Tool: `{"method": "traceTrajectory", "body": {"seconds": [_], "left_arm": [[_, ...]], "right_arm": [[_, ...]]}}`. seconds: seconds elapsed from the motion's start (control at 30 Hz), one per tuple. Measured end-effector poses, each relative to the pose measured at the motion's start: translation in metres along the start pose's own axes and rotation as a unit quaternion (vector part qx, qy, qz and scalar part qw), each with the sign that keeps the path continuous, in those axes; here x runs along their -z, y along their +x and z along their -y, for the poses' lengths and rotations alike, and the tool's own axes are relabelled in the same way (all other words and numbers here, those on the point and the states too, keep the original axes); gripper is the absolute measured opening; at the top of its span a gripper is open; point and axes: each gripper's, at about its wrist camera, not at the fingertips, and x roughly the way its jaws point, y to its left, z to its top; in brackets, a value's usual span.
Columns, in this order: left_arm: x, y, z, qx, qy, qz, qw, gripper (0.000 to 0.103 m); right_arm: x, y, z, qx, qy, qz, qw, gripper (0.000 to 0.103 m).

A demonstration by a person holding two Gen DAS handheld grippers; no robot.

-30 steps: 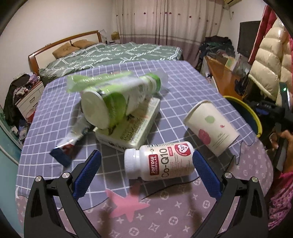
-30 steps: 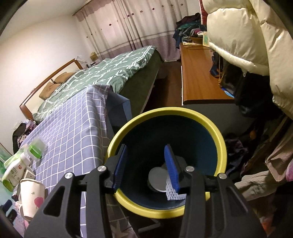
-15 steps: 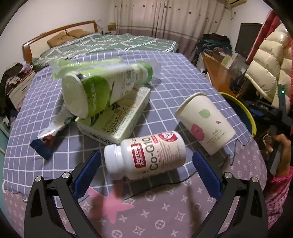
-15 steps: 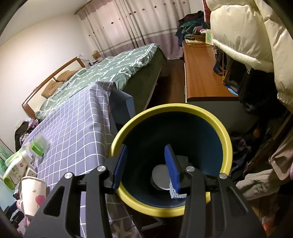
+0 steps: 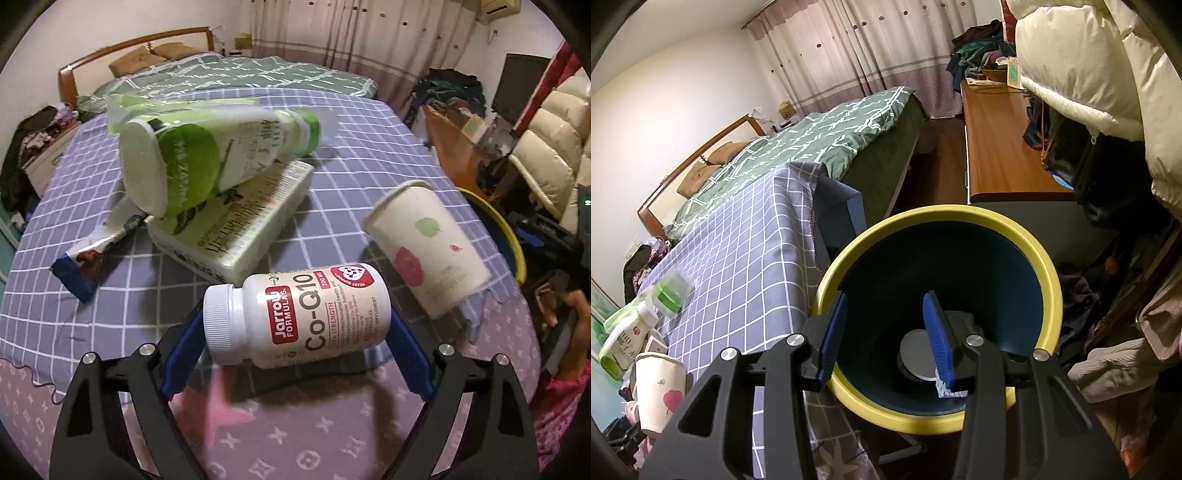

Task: Collect trash
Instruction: 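Grasp the white red-labelled pill bottle with the left gripper and drop it into the bin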

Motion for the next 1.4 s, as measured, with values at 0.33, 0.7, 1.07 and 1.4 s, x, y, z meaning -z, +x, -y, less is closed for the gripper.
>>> {"method": "traceTrajectory", "body": {"seconds": [0.33, 0.7, 1.07, 1.4], "left_arm": [[-0.023, -0.042, 0.045, 0.03, 0.049, 0.038, 0.9976, 0.089], [-0.079, -0.04, 0.171, 0.116, 0.151, 0.064, 0.9796, 0.089], [-0.109, 0.034, 0.289, 0.136, 0.218, 0.029, 0.966, 0.089], [-0.119, 0.084, 0.317, 0.112, 0.219, 0.009, 0.9693, 0.095]], "right_arm": [[0.005, -0.02, 0.012, -0.008, 0.013, 0.017, 1.0, 0.041], [0.014, -0.059, 0.04, 0.053, 0.001, 0.059, 0.997, 0.041], [0.016, -0.093, 0.087, 0.116, 0.015, 0.097, 0.988, 0.042], [0.015, -0.093, 0.098, 0.116, 0.023, 0.092, 0.989, 0.047]]}}
